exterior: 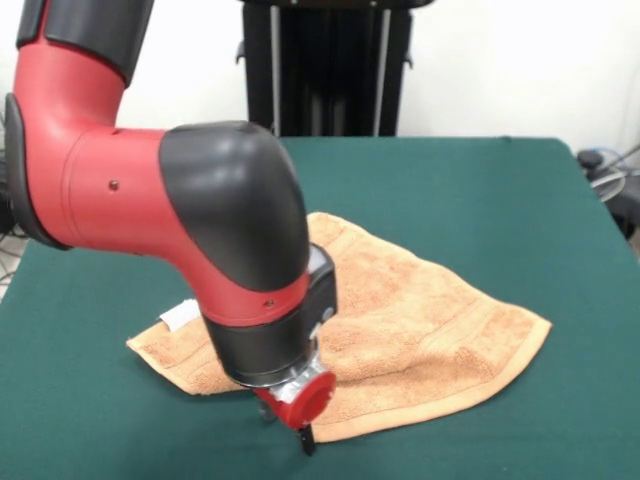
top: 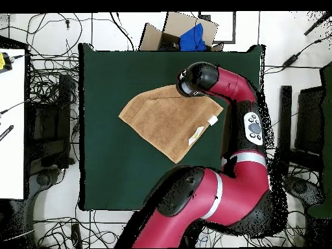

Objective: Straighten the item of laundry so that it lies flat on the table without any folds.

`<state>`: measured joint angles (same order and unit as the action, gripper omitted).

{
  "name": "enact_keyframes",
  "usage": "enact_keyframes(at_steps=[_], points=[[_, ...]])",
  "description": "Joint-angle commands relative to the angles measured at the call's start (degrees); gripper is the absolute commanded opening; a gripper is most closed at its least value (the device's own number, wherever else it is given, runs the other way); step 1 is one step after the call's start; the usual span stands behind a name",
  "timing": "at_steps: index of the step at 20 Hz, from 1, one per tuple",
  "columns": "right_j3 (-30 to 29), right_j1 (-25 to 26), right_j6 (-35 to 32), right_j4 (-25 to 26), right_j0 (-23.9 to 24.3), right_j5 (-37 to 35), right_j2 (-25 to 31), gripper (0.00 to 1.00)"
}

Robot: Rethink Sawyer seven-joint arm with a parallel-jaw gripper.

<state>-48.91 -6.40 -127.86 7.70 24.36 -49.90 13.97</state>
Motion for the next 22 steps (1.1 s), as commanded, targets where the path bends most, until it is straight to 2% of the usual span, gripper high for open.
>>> enact_keyframes(at_steps=[1,7,22], points=[[-2.79,4.62,15.78,2.56,0.51,-6.42,5.08,1.0],[0.04,6.94,17.13,2.6,0.39,-5.7,5.42,1.0],[-1.06,5.85,12.0,0.07,-1.96,-3.91,6.37,1.0]])
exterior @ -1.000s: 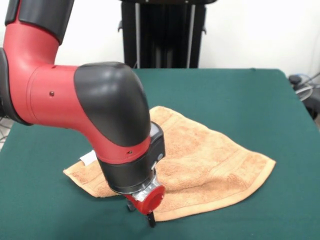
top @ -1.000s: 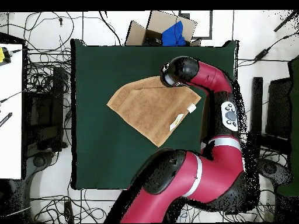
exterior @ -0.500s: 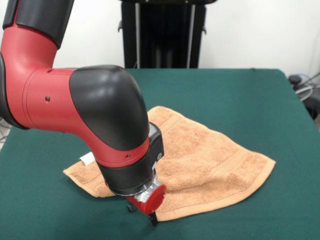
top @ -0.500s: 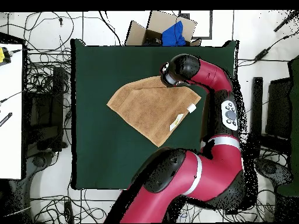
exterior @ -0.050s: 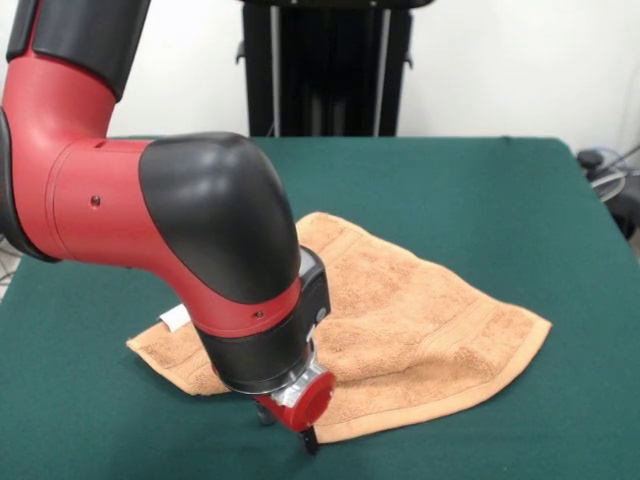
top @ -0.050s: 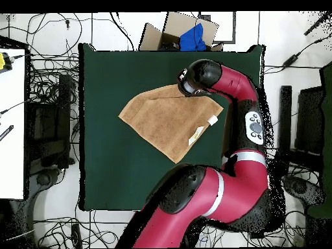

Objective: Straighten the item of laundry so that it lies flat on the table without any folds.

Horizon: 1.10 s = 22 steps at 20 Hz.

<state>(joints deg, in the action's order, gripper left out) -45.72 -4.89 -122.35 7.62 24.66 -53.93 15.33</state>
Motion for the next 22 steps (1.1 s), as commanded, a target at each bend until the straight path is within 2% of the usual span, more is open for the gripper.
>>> enact_keyframes(at_steps=[1,9,18,22], points=[[-4.47,4.11,6.33,-0.06,-2.39,0.12,5.17,1.0],[-4.9,3.62,3.07,-1.44,-3.52,1.67,5.79,1.0],[-8.43,-2.04,0.24,-1.93,-4.06,1.38,4.43,1.0],[-8.57,-2.65,-0.4,-2.84,-4.27,0.54,4.55,1.0]])
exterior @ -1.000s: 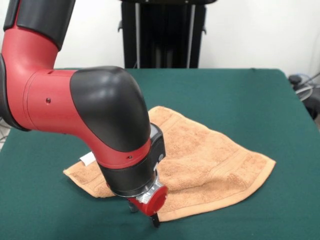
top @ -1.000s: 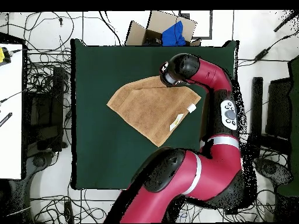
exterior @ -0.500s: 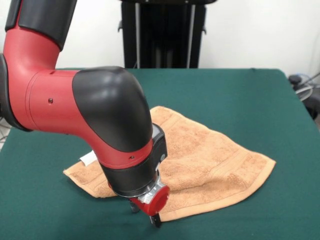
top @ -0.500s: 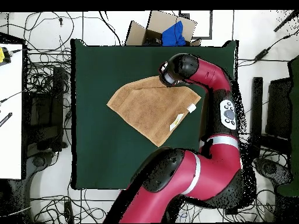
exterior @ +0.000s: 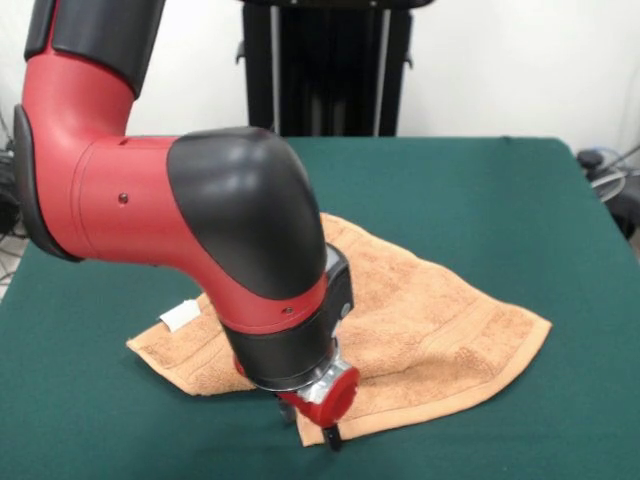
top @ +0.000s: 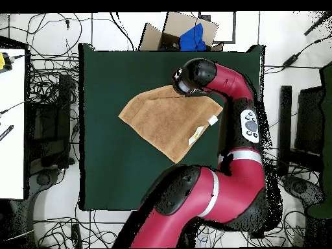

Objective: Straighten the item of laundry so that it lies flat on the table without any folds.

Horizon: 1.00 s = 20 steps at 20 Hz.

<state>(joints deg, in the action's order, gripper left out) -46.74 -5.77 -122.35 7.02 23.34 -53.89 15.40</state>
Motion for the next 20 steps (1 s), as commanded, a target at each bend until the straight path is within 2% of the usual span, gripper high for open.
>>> enact_keyframes(at_steps=[1,5,13,20], points=[[-7.48,-1.79,-0.68,-2.38,-3.11,0.58,4.41,1.0],[-7.2,-1.35,-0.93,-3.21,-3.57,1.19,4.91,1.0],[-2.92,2.97,2.58,-3.17,-3.37,3.29,5.22,1.0],[-5.83,0.16,4.84,-1.96,-2.46,-0.71,3.38,1.0]])
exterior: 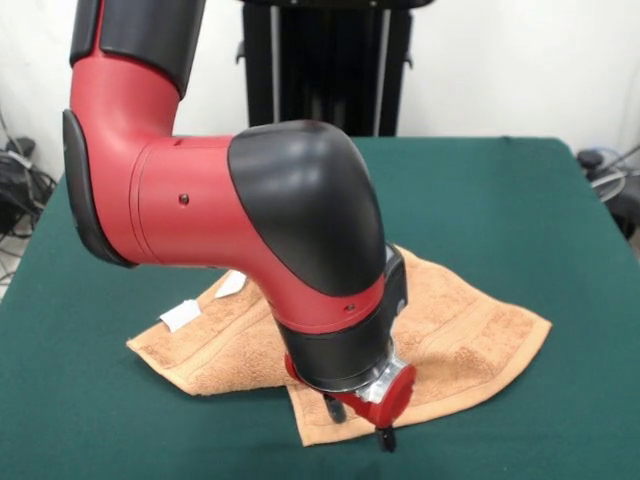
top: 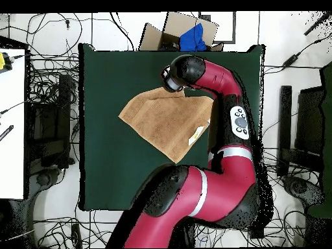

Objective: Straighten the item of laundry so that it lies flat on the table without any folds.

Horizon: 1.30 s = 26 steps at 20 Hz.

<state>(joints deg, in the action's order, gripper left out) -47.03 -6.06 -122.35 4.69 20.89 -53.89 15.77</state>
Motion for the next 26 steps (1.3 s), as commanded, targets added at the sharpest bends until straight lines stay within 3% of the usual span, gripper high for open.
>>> enact_keyframes(at_steps=[1,7,17,24,25,26], points=[[-5.88,0.13,4.72,0.46,0.08,-1.05,2.7,1.0],[-3.78,2.3,5.38,1.47,0.82,-2.38,1.62,1.0],[8.39,11.46,5.91,3.05,-0.14,-2.47,1.71,1.0],[11.06,14.28,7.0,2.82,0.34,-1.05,2.91,1.0],[10.89,14.29,6.85,2.52,0.44,-0.69,2.99,0.0],[10.61,14.19,6.95,2.47,0.54,-0.5,3.06,0.0]])
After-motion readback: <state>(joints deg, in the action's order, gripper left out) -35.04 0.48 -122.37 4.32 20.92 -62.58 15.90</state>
